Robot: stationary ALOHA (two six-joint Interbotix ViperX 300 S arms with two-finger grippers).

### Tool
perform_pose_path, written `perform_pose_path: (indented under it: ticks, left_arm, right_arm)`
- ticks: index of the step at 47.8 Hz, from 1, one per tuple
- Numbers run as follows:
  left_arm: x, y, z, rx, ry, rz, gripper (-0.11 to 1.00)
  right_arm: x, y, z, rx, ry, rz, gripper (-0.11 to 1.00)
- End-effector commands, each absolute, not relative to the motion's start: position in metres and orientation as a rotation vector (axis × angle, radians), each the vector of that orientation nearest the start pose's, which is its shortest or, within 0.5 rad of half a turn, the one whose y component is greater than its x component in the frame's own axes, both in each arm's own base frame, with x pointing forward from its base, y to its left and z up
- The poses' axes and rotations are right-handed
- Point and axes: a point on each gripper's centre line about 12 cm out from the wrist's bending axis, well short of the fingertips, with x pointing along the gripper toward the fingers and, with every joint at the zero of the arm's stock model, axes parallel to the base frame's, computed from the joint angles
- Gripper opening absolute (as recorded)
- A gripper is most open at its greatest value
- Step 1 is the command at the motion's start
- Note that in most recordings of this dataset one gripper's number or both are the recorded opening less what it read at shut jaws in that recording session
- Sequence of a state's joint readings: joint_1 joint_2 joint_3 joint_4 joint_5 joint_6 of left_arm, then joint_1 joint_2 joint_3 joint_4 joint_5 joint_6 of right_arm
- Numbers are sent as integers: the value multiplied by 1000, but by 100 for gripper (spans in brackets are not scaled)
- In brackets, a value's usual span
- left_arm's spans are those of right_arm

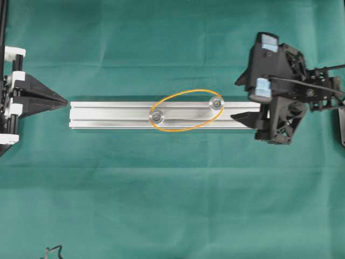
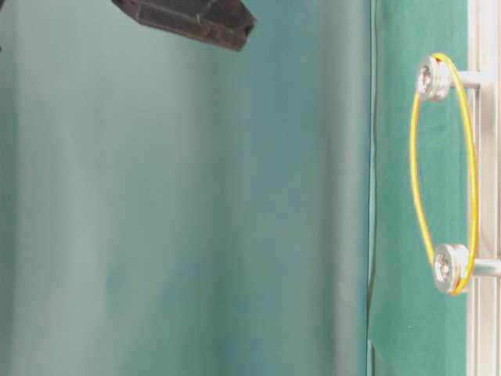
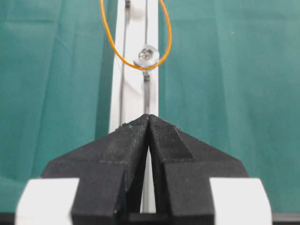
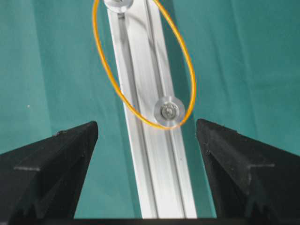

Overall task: Hook the rubber onto the shaft.
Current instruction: 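Open the right gripper, release the band, and withdraw rightward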

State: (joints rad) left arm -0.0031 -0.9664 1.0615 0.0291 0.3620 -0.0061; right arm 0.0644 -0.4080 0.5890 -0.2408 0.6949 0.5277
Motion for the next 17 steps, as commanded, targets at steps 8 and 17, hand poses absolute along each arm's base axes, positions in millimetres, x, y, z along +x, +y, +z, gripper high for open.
perform_pose_path:
  ticks: [8, 17]
  left_arm:
    - [195, 1, 278, 24, 425, 3, 0]
    - [195, 1, 279, 23, 420, 4, 0]
  right_arm:
    - [299, -1, 296, 231, 759, -215, 86]
    - [300, 0, 291, 232, 739, -204, 86]
